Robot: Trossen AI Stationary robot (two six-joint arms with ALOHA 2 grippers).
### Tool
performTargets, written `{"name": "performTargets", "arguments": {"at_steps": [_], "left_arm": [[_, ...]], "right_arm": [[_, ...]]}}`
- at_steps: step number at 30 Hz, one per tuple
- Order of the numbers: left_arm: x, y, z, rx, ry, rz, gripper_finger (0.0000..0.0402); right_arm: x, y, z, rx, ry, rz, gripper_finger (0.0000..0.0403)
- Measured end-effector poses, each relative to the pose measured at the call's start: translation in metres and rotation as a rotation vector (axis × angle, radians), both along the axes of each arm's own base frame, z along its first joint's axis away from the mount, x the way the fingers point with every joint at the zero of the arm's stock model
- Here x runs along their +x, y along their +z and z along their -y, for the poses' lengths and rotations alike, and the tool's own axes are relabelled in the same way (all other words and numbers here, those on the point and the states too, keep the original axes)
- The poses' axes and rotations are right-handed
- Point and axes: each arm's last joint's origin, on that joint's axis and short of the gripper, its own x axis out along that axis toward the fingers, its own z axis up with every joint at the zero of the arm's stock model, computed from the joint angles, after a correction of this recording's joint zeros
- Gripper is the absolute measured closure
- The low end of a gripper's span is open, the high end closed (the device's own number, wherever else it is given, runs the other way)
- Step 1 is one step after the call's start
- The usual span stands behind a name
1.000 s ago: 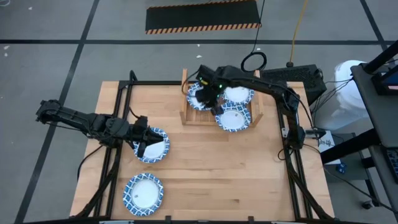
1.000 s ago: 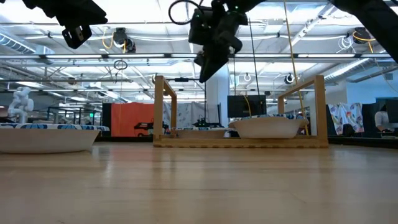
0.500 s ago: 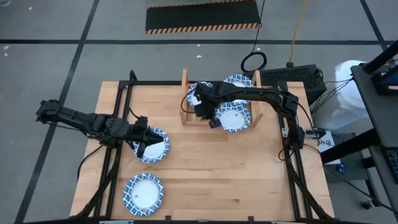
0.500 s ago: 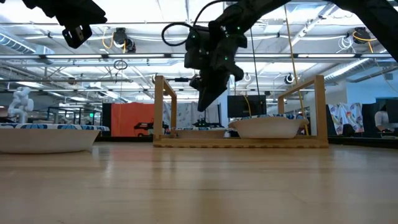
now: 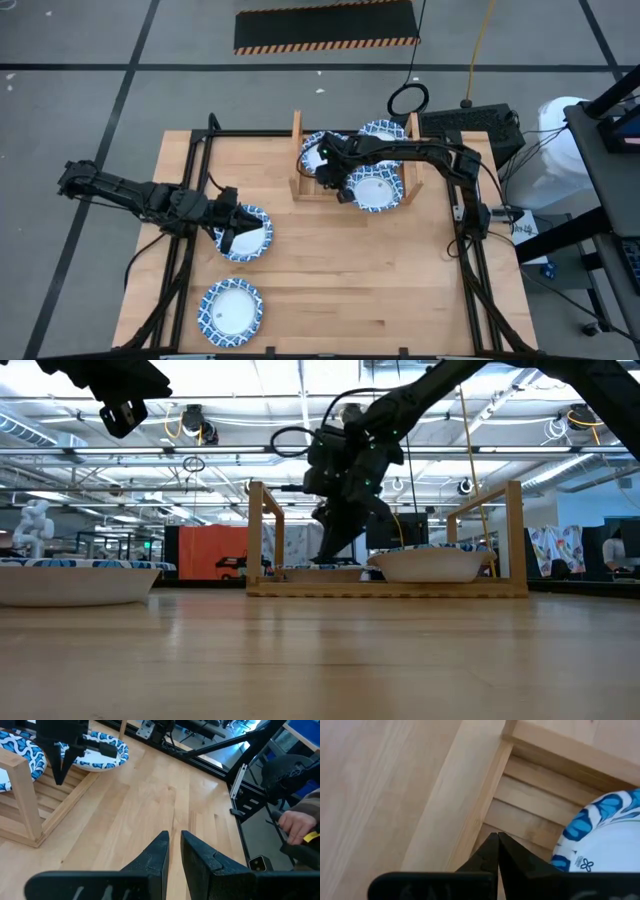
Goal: Place and stack bowls onto a shelf
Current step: Put the blue patterned bowl on the shelf
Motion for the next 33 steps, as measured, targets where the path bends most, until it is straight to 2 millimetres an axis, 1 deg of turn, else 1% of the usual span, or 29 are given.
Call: {"name": "performTargets", "arguments": {"at_steps": [4, 10, 15, 18, 21, 23, 25, 29, 33], "left_arm": [[0.0, 0.0, 0.0, 0.0, 0.0, 0.0, 0.0348], [0.0, 0.0, 0.0, -0.007, 0.003, 0.0, 0.0348], [0.0, 0.0, 0.0, -0.011, 0.005, -0.001, 0.0348], [0.0, 0.0, 0.0, -0.013, 0.006, -0.001, 0.0348], [0.0, 0.0, 0.0, -0.013, 0.006, -0.001, 0.0348], [0.0, 0.0, 0.0, -0.013, 0.006, -0.001, 0.0348], [0.0, 0.0, 0.0, -0.013, 0.006, -0.001, 0.0348], [0.0, 0.0, 0.0, -0.013, 0.006, -0.001, 0.0348], [0.0, 0.0, 0.0, -0.013, 0.006, -0.001, 0.0348]], "right_arm": [[0.0, 0.001, 0.006, -0.021, 0.0, 0.026, 0.0403], [-0.003, 0.003, 0.025, -0.069, -0.058, 0.056, 0.0403], [-0.007, 0.003, 0.033, -0.046, -0.095, 0.056, 0.0403], [-0.008, 0.003, 0.033, -0.022, -0.087, 0.061, 0.0403], [-0.006, 0.006, 0.026, 0.062, -0.035, 0.099, 0.0403], [-0.004, 0.007, 0.021, 0.064, -0.021, 0.104, 0.0403], [-0.002, 0.002, 0.018, 0.075, -0.013, 0.09, 0.0403], [0.001, -0.016, 0.018, 0.072, -0.017, 0.033, 0.0403], [0.001, -0.024, 0.02, 0.029, -0.043, -0.004, 0.0403]]}}
